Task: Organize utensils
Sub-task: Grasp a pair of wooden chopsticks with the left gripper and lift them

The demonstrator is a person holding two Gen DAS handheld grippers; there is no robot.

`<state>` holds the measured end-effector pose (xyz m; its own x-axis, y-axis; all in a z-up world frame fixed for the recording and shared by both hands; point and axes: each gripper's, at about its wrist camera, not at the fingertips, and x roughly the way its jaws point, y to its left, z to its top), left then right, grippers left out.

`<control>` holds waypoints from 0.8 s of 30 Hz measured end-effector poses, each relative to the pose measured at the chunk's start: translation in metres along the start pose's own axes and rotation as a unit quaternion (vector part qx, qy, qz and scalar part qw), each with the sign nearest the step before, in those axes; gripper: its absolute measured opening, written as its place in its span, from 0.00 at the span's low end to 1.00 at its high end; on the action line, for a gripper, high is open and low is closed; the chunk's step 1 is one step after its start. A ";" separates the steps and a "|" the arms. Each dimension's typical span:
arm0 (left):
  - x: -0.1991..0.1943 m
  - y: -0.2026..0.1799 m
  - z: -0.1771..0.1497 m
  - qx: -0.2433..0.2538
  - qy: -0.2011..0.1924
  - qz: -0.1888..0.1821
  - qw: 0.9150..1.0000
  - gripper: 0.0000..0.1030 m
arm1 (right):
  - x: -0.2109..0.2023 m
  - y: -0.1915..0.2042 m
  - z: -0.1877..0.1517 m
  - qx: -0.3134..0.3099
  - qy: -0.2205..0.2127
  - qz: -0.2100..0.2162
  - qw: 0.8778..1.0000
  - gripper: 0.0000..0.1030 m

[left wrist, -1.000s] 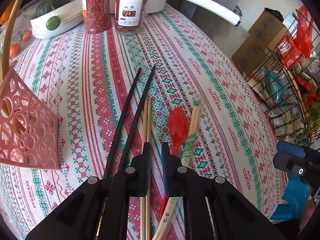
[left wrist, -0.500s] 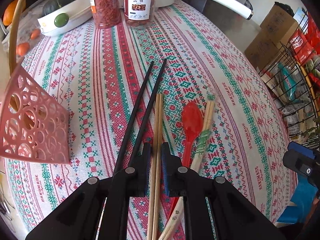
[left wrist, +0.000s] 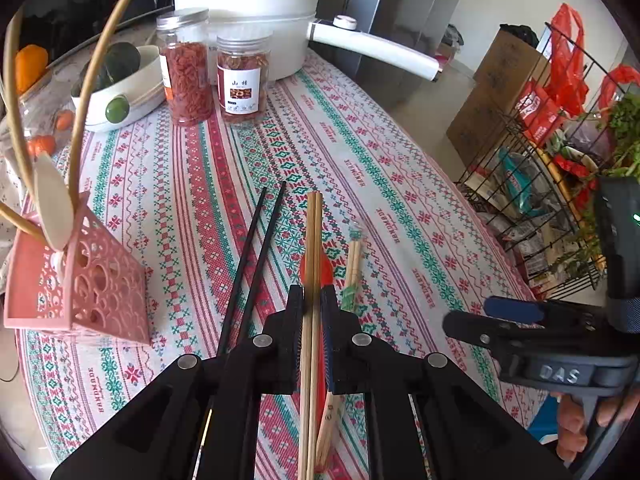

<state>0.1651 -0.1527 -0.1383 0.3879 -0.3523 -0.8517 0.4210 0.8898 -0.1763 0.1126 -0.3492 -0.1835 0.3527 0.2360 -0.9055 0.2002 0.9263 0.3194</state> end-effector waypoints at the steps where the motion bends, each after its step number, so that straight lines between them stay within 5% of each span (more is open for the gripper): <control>1: -0.007 0.001 -0.003 0.002 -0.004 -0.004 1.000 0.09 | 0.002 0.003 0.001 -0.002 0.001 -0.001 1.000 0.69; 11: -0.088 0.050 -0.040 -0.027 -0.067 -0.021 0.997 0.09 | 0.033 0.044 0.016 -0.035 0.009 -0.003 0.999 0.67; 16: -0.122 0.075 -0.050 -0.044 -0.106 -0.018 0.993 0.09 | 0.058 0.066 0.024 -0.049 0.022 -0.022 0.998 0.51; 24: -0.135 0.096 -0.061 -0.059 -0.116 -0.013 0.991 0.09 | 0.073 0.088 0.035 -0.079 0.010 -0.099 0.992 0.15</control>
<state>0.1030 -0.0018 -0.0704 0.5613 -0.4209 -0.7126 0.3403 0.9022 -0.2649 0.1881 -0.2610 -0.2112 0.3027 0.0487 -0.9518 0.1178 0.9891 0.0880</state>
